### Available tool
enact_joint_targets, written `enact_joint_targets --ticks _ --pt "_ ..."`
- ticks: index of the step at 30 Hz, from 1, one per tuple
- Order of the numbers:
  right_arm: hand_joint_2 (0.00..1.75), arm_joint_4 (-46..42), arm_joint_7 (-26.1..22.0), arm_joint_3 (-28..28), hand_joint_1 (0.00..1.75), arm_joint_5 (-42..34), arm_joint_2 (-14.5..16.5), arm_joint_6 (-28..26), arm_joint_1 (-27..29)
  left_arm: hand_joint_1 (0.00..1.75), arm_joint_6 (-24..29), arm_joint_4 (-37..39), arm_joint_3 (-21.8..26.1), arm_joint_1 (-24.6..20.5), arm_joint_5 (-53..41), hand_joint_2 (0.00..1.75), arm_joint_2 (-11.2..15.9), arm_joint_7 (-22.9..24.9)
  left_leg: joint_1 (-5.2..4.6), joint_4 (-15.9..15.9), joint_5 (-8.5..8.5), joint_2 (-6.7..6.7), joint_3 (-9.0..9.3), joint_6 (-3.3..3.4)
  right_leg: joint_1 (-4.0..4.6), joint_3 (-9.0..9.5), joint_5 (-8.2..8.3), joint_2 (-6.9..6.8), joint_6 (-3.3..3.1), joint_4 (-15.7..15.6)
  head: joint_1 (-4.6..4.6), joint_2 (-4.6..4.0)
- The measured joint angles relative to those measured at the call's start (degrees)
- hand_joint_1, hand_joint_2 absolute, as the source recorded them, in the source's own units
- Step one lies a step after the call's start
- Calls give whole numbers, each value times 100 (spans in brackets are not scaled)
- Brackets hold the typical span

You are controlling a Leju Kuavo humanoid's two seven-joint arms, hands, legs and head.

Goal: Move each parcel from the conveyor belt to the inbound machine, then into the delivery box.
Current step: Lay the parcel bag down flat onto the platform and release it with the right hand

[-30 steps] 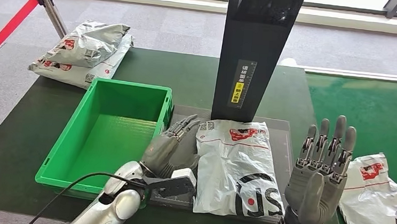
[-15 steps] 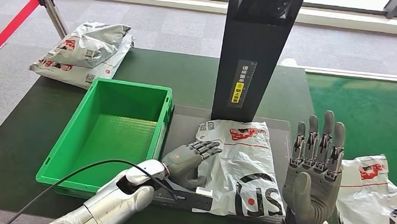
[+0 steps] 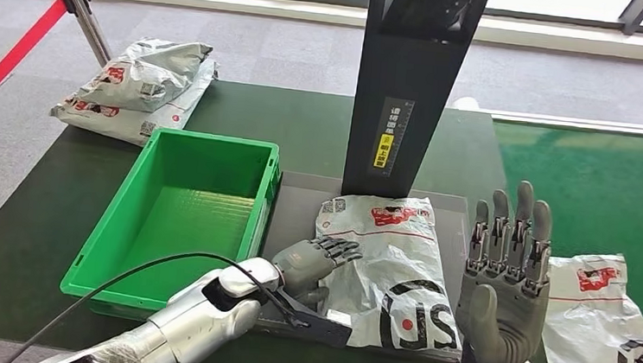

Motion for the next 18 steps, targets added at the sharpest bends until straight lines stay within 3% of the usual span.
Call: enact_joint_targets --ticks 4,9,18 --pt "175 -26 -14 -1 0 69 14 48 103 175 181 330 -34 -57 87 175 -47 -216 -16 -25 -27 7 31 0 -17 44 -23 3 -6 -1 0 0" --pt "175 -91 28 -15 0 84 22 63 152 175 798 128 72 107 114 175 -1 -455 -37 -41 -33 11 82 -5 -22 82 -40 4 -15 -1 0 0" --pt "175 -152 86 -105 0 75 22 106 174 175 919 -280 225 334 -35 175 103 -447 -37 -57 -39 4 97 -18 -20 92 -57 3 -34 1 0 0"
